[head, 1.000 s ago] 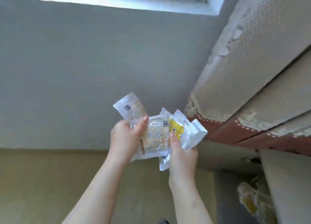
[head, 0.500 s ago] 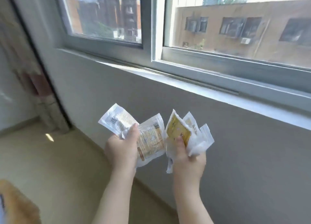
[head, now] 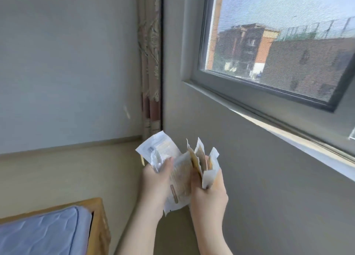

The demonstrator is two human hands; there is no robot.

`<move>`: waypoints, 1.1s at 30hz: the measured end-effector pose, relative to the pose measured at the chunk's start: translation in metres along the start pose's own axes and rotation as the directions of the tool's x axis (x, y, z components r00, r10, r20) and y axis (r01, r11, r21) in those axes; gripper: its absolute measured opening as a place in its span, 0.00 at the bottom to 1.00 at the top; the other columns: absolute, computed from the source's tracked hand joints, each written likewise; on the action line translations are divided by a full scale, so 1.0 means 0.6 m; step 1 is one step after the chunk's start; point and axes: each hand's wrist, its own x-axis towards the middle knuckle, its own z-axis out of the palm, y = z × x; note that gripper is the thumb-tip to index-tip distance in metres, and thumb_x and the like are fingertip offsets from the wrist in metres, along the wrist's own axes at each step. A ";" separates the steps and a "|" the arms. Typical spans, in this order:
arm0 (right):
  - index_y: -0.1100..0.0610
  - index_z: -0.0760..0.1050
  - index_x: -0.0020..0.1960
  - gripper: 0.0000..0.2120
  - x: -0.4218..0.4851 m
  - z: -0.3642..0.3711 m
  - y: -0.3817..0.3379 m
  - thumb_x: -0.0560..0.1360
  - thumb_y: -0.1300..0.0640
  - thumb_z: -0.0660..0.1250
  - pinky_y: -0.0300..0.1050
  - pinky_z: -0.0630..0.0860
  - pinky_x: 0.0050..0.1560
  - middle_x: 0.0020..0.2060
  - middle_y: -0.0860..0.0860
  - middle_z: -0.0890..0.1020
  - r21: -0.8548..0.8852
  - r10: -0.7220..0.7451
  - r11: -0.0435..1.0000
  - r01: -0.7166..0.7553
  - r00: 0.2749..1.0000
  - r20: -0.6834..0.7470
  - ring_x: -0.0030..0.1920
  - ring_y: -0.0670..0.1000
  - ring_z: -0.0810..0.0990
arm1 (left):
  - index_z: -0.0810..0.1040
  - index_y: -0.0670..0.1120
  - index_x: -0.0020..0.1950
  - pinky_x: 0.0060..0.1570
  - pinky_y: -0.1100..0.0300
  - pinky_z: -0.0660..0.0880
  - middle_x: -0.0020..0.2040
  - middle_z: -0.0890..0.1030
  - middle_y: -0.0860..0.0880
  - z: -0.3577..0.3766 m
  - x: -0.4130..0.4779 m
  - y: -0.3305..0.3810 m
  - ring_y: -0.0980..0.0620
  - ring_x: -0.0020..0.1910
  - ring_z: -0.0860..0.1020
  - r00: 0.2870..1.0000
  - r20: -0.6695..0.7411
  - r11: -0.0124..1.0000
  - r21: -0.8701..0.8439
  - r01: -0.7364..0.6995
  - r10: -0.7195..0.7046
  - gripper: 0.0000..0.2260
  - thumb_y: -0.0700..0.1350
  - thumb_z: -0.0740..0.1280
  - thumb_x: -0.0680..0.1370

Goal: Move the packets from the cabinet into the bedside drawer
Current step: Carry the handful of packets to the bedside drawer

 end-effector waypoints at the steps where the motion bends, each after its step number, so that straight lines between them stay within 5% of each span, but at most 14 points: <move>1: 0.35 0.69 0.59 0.23 0.020 0.029 0.002 0.76 0.62 0.61 0.21 0.68 0.37 0.36 0.21 0.74 -0.019 -0.004 1.000 0.005 0.999 0.039 0.40 0.24 0.73 | 0.76 0.45 0.41 0.33 0.61 0.69 0.37 0.76 0.48 -0.012 0.030 0.004 0.52 0.34 0.74 1.000 -0.021 1.000 -0.014 -0.009 0.009 0.07 0.46 0.67 0.77; 7: 0.36 0.69 0.65 0.23 0.187 0.194 0.007 0.76 0.59 0.61 0.41 0.74 0.55 0.54 0.39 0.81 -0.023 -0.055 0.998 0.058 0.993 0.107 0.54 0.43 0.78 | 0.79 0.47 0.55 0.39 0.66 0.76 0.48 0.84 0.49 -0.027 0.231 0.049 0.56 0.44 0.82 0.989 0.116 0.991 -0.105 -0.083 0.095 0.08 0.40 0.67 0.77; 10: 0.33 0.71 0.58 0.22 0.285 0.281 -0.010 0.75 0.60 0.63 0.25 0.71 0.45 0.47 0.33 0.81 0.040 -0.088 0.996 0.081 0.977 0.195 0.49 0.34 0.77 | 0.80 0.45 0.53 0.39 0.66 0.77 0.44 0.85 0.50 -0.026 0.325 0.087 0.55 0.43 0.83 0.980 0.163 0.988 -0.119 -0.099 0.118 0.12 0.31 0.67 0.74; 13: 0.27 0.69 0.47 0.27 0.361 0.382 -0.032 0.75 0.63 0.64 0.20 0.67 0.41 0.41 0.24 0.77 0.114 -0.183 0.982 0.153 0.921 0.344 0.45 0.28 0.75 | 0.81 0.43 0.51 0.38 0.62 0.78 0.44 0.85 0.45 -0.062 0.431 0.122 0.51 0.41 0.83 0.993 0.011 0.980 -0.164 -0.111 0.114 0.12 0.29 0.65 0.74; 16: 0.22 0.70 0.39 0.33 0.402 0.496 -0.037 0.74 0.65 0.61 0.25 0.65 0.38 0.33 0.32 0.77 0.088 -0.235 0.971 0.223 0.810 0.538 0.37 0.38 0.75 | 0.83 0.45 0.44 0.40 0.53 0.76 0.41 0.84 0.41 -0.126 0.533 0.142 0.44 0.37 0.81 0.972 -0.217 0.972 -0.194 -0.136 0.092 0.10 0.31 0.67 0.73; 19: 0.22 0.69 0.45 0.29 0.422 0.608 -0.012 0.66 0.60 0.60 0.29 0.65 0.41 0.32 0.39 0.74 0.089 -0.318 0.937 0.337 0.720 0.617 0.35 0.43 0.70 | 0.83 0.47 0.45 0.45 0.48 0.77 0.42 0.84 0.43 -0.189 0.613 0.154 0.44 0.40 0.82 0.921 -0.383 0.963 -0.215 -0.165 0.072 0.06 0.38 0.71 0.73; 23: 0.34 0.70 0.57 0.25 0.446 0.785 0.015 0.67 0.59 0.59 0.42 0.72 0.53 0.42 0.31 0.75 0.054 -0.365 0.877 0.478 0.587 0.722 0.42 0.40 0.71 | 0.81 0.43 0.50 0.45 0.51 0.76 0.41 0.84 0.44 -0.295 0.737 0.180 0.45 0.40 0.82 0.864 -0.500 0.930 -0.286 -0.233 0.063 0.06 0.43 0.70 0.74; 26: 0.36 0.70 0.64 0.25 0.471 0.914 0.009 0.69 0.54 0.59 0.47 0.72 0.61 0.58 0.34 0.75 0.100 -0.388 0.858 0.505 0.506 0.771 0.58 0.43 0.73 | 0.80 0.42 0.57 0.48 0.53 0.77 0.49 0.84 0.43 -0.377 0.831 0.218 0.45 0.46 0.82 0.890 -0.455 0.892 -0.390 -0.230 0.031 0.13 0.48 0.64 0.78; 29: 0.32 0.63 0.66 0.28 0.510 1.024 -0.008 0.67 0.42 0.59 0.45 0.69 0.62 0.64 0.34 0.72 0.136 -0.422 0.811 0.569 0.407 0.810 0.63 0.42 0.69 | 0.78 0.45 0.60 0.52 0.48 0.77 0.54 0.83 0.41 -0.437 0.913 0.265 0.43 0.53 0.81 0.947 -0.320 0.834 -0.526 -0.165 -0.014 0.22 0.59 0.61 0.76; 33: 0.32 0.61 0.69 0.36 0.559 1.140 -0.023 0.60 0.32 0.53 0.34 0.56 0.58 0.66 0.27 0.59 0.117 -0.442 0.687 0.717 0.284 0.851 0.64 0.29 0.53 | 0.81 0.41 0.52 0.37 0.56 0.80 0.44 0.84 0.43 -0.482 0.999 0.302 0.46 0.41 0.84 0.986 -0.164 0.800 -0.593 -0.091 -0.009 0.19 0.53 0.67 0.69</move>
